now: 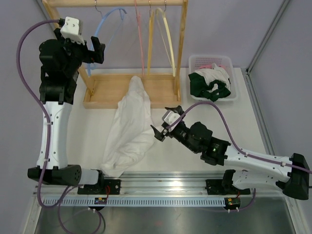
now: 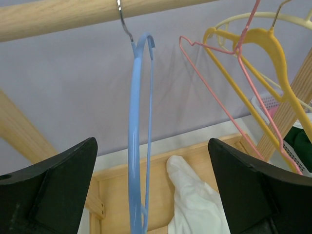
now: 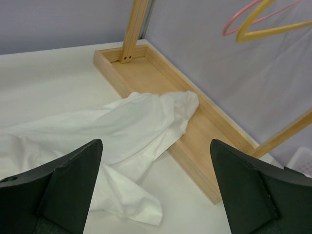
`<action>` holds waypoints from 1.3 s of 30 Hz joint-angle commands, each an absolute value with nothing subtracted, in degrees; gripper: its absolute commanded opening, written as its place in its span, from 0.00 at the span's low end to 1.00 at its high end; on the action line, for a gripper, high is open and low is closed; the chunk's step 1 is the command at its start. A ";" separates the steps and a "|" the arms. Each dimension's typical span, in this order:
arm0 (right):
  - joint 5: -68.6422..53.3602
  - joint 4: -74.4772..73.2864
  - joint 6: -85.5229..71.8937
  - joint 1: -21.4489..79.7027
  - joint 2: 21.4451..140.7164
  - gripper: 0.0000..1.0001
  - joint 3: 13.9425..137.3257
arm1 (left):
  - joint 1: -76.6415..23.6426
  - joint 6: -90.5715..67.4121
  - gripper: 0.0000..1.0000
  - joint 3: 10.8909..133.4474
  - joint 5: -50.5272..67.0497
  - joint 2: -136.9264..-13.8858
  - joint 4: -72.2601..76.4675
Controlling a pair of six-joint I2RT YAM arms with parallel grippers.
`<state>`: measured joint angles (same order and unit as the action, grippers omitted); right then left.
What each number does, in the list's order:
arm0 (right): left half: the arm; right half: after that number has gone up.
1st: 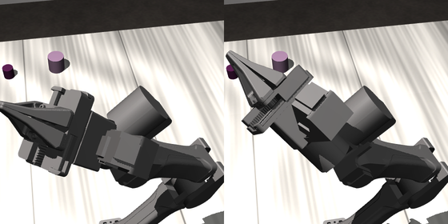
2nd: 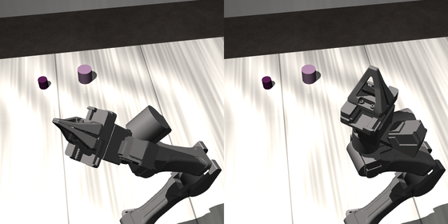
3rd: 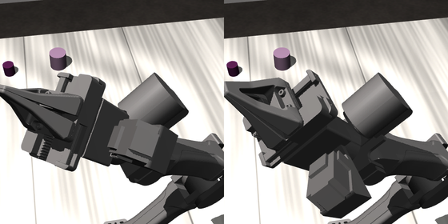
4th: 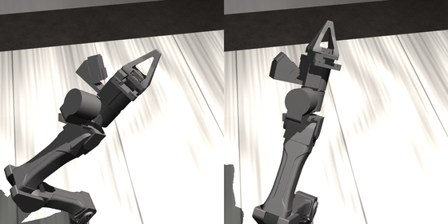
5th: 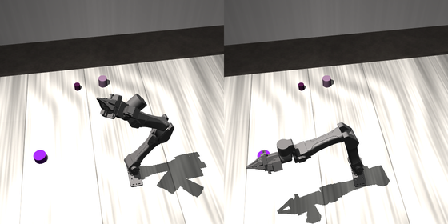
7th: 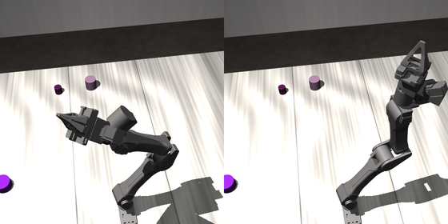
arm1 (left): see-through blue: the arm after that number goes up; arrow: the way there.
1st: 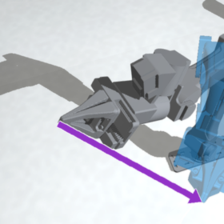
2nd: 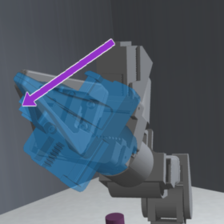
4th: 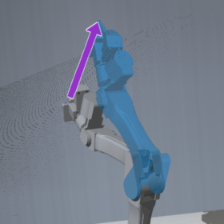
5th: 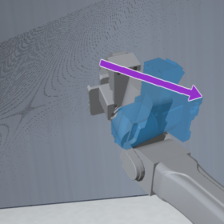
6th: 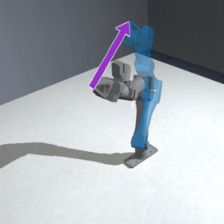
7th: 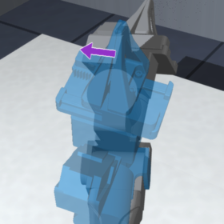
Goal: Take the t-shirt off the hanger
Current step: Place the tshirt into the basket
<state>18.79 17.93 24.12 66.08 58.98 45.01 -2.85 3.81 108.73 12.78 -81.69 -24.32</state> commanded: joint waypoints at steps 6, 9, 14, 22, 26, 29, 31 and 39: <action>12.66 15.28 18.63 66.01 70.65 1.00 45.97 | -1.50 8.61 0.99 86.42 3.78 -61.54 -16.61; 11.61 17.92 17.67 66.01 77.33 0.99 45.87 | -1.49 8.18 0.99 78.43 5.27 -54.60 -17.31; 8.36 17.58 16.61 66.09 87.61 0.99 50.62 | -1.58 5.90 0.99 64.79 11.33 -42.40 -18.19; 6.07 16.26 15.82 66.01 100.70 1.00 60.11 | -1.50 6.77 0.99 45.46 11.35 -29.80 -8.11; 3.70 15.03 16.17 66.01 105.46 0.99 63.98 | -1.50 6.33 0.99 41.49 9.31 -28.04 -5.54; 3.86 13.72 16.70 65.92 109.15 0.99 67.58 | -1.58 6.24 0.99 40.26 11.51 -28.74 -5.27; 2.74 13.54 17.05 65.57 111.44 1.00 68.46 | -1.50 6.24 0.99 39.12 10.82 -29.44 -3.61; -8.52 7.48 16.35 63.28 115.30 0.97 72.50 | -1.49 5.89 0.99 35.60 8.79 -30.23 -0.26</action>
